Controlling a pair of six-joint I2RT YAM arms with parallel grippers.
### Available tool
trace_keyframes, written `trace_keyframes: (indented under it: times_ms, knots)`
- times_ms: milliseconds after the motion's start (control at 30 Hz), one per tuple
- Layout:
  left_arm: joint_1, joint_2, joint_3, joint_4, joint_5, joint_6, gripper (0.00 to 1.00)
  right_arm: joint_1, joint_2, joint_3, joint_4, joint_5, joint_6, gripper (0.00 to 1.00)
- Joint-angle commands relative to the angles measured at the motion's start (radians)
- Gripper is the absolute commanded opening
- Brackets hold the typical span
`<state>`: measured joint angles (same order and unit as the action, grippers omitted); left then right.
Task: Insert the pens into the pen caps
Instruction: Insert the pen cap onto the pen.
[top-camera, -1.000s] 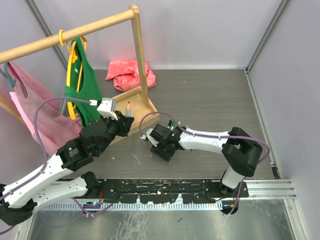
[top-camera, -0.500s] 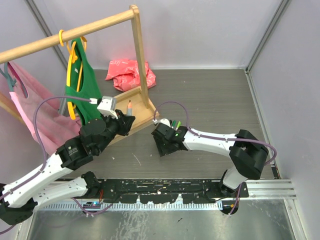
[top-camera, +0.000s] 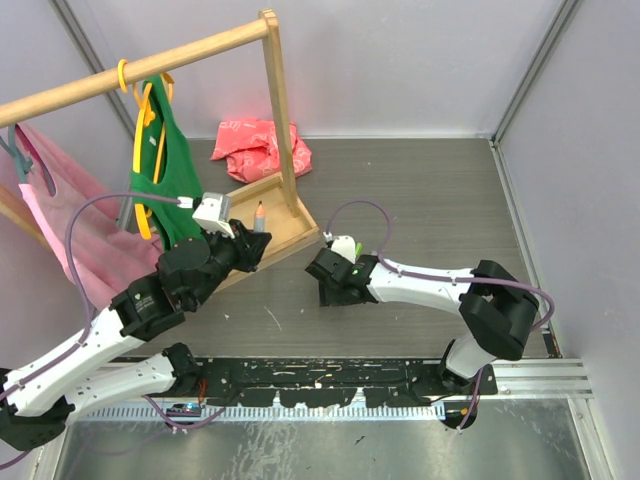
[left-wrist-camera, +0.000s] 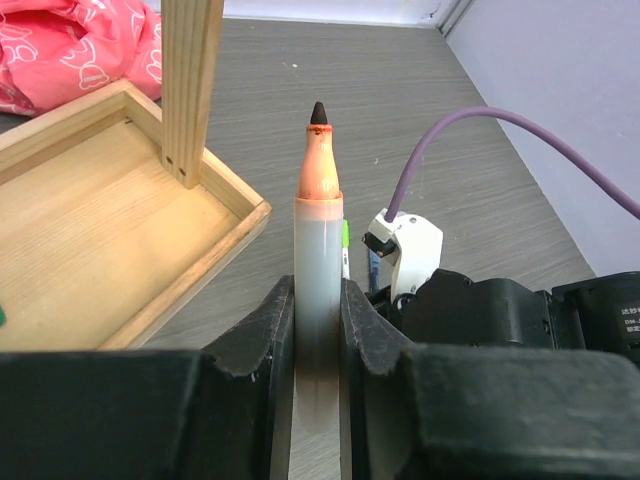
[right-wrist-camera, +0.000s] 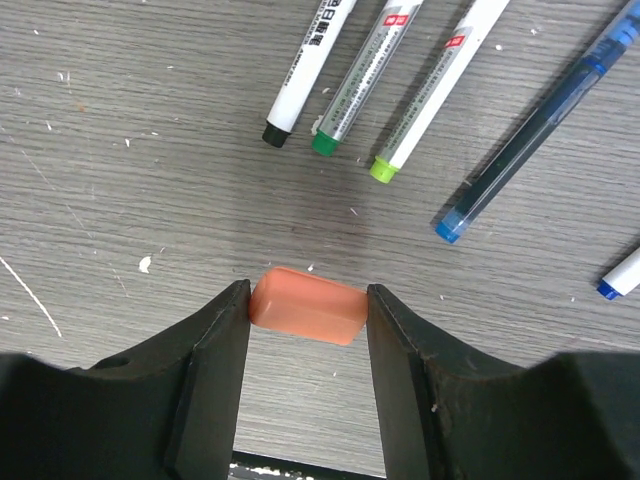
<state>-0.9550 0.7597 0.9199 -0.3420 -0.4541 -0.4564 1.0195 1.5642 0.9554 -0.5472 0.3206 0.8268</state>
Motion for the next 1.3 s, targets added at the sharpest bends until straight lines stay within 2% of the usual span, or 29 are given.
trace_keyframes:
  times_ms: [0, 533, 700, 833, 933, 1267]
  knots:
    - [0.005, -0.018, 0.017, 0.036, 0.006, -0.010, 0.00, 0.000, 0.011, -0.007, 0.007, 0.036, 0.045, 0.46]
    - [0.005, -0.026, 0.010, 0.026, -0.010, -0.013, 0.00, -0.001, 0.104, -0.007, 0.021, -0.004, 0.029, 0.52]
    - [0.004, -0.023, 0.011, 0.023, -0.011, -0.013, 0.00, 0.000, 0.090, 0.016, -0.008, 0.006, 0.022, 0.64]
    - [0.005, -0.022, 0.012, 0.021, -0.012, -0.013, 0.00, 0.000, 0.060, 0.046, -0.046, 0.025, -0.013, 0.70]
    - [0.005, -0.023, 0.013, 0.021, -0.014, -0.013, 0.00, -0.001, 0.028, 0.063, -0.054, 0.015, -0.082, 0.70]
    - [0.005, -0.023, 0.017, 0.023, -0.018, -0.012, 0.00, 0.000, -0.035, 0.071, -0.049, -0.152, -0.526, 0.68]
